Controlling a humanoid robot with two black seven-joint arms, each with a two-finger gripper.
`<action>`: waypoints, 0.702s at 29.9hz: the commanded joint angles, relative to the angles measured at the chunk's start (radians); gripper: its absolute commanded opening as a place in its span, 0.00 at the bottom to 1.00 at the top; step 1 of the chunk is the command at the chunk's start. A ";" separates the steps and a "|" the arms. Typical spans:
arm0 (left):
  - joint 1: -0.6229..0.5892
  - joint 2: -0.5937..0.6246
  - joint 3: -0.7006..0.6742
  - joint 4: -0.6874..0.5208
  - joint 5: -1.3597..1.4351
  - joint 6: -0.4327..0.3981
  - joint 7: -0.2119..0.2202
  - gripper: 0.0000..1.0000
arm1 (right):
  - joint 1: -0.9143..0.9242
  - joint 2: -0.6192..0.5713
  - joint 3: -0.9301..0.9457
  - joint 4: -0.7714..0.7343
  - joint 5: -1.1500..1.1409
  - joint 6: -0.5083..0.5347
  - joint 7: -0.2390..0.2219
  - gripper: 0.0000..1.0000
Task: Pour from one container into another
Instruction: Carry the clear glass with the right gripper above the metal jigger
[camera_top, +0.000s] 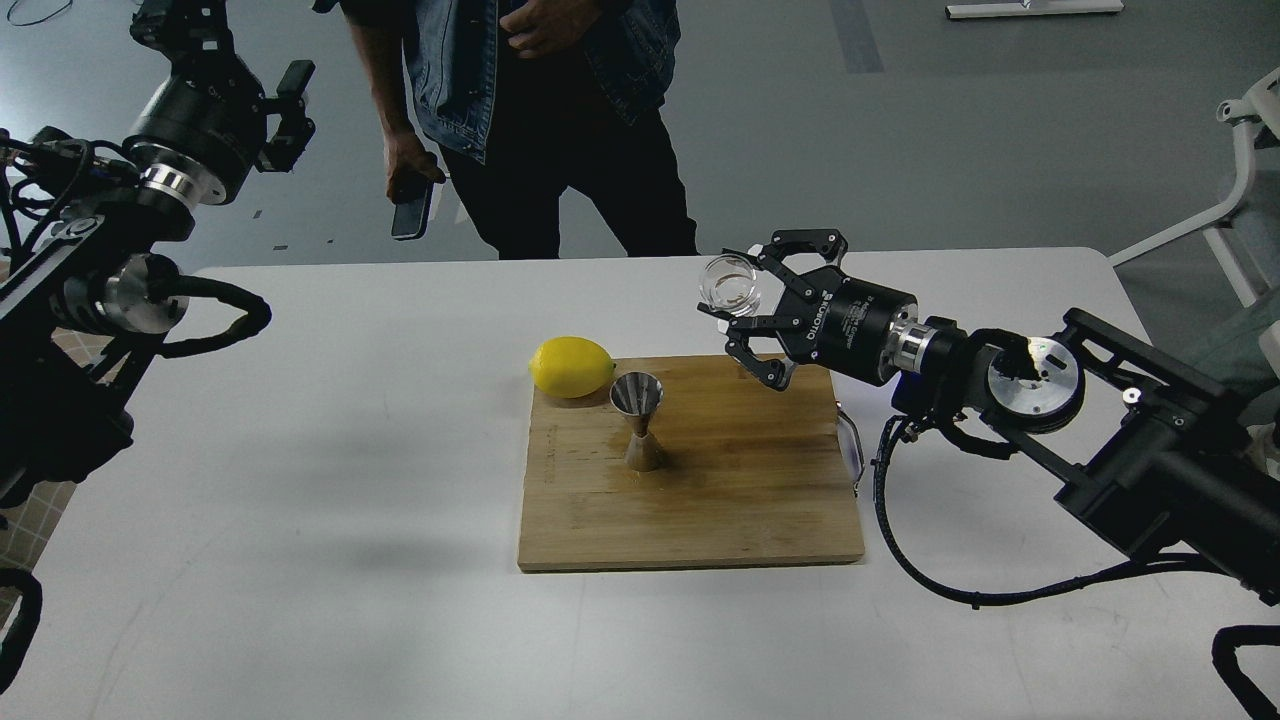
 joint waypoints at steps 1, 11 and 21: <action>-0.001 0.002 -0.001 0.000 -0.002 -0.001 0.000 0.98 | -0.002 0.031 -0.004 -0.010 -0.008 0.000 0.000 0.43; 0.000 0.002 -0.010 0.000 -0.002 0.000 0.000 0.98 | 0.012 0.042 -0.040 -0.028 -0.032 0.009 0.000 0.43; -0.001 0.003 -0.012 0.000 -0.002 -0.003 0.000 0.98 | 0.020 0.048 -0.057 -0.039 -0.041 0.022 0.000 0.43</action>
